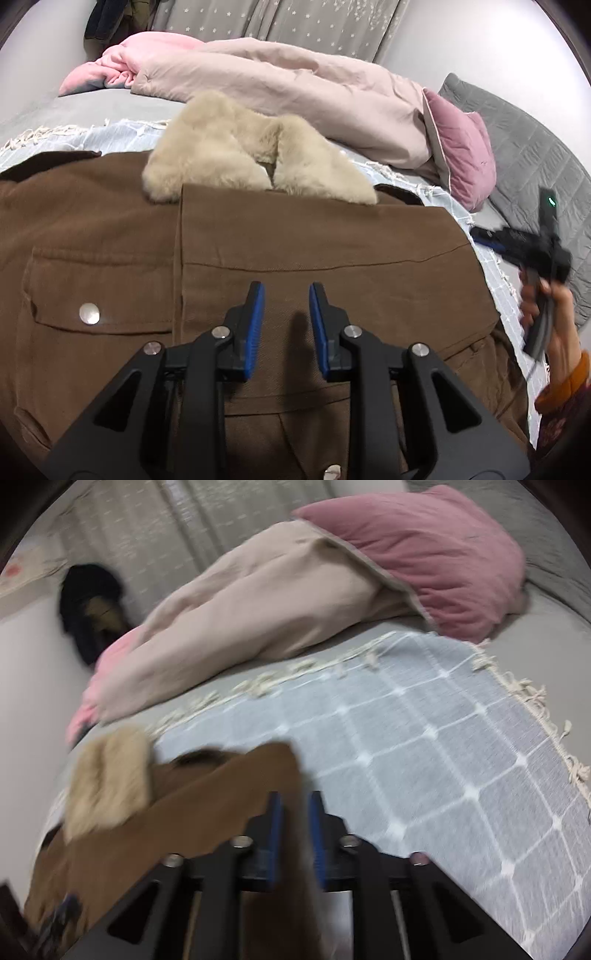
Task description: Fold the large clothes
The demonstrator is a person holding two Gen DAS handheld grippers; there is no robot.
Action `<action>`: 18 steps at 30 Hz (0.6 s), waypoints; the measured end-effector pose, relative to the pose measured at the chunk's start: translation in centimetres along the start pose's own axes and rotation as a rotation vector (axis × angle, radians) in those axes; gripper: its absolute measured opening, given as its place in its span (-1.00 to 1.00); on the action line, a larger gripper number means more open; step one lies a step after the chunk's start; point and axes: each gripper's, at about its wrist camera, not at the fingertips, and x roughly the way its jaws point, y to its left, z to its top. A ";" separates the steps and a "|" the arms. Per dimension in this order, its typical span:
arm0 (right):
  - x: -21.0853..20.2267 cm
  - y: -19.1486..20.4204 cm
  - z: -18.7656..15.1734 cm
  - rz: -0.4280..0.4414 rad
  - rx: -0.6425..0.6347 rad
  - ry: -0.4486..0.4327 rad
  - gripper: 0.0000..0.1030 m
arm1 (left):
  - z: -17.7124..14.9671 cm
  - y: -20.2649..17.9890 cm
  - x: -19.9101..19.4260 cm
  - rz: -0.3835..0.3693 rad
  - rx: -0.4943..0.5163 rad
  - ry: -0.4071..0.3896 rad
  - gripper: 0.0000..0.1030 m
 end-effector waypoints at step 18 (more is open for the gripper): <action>-4.3 3.9 -11.9 -0.180 -0.586 0.076 0.29 | -0.7 -1.7 2.0 -0.024 0.089 0.084 -0.15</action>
